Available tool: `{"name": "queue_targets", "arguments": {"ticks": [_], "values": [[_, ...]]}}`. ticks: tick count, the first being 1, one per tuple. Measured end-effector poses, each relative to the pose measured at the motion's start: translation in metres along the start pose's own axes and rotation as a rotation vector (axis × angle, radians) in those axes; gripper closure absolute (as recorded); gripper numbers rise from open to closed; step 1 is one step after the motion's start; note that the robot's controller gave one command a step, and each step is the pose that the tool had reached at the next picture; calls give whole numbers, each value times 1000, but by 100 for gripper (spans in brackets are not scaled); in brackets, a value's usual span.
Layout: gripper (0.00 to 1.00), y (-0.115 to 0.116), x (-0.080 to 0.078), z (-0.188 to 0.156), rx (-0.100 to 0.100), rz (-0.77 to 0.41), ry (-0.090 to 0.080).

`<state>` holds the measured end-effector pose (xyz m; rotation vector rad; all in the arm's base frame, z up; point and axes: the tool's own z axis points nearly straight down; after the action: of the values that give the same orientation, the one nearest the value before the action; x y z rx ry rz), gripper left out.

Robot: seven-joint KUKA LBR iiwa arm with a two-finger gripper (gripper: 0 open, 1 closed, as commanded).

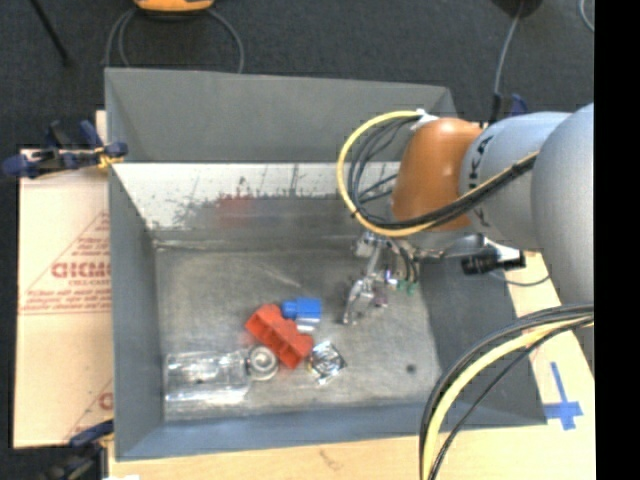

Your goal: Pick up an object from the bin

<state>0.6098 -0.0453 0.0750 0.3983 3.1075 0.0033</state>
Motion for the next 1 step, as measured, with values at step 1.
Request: {"name": "queue_targets", "arguments": {"ticks": [1], "values": [[100,0,-2,-2,0,-2,-8]]}}
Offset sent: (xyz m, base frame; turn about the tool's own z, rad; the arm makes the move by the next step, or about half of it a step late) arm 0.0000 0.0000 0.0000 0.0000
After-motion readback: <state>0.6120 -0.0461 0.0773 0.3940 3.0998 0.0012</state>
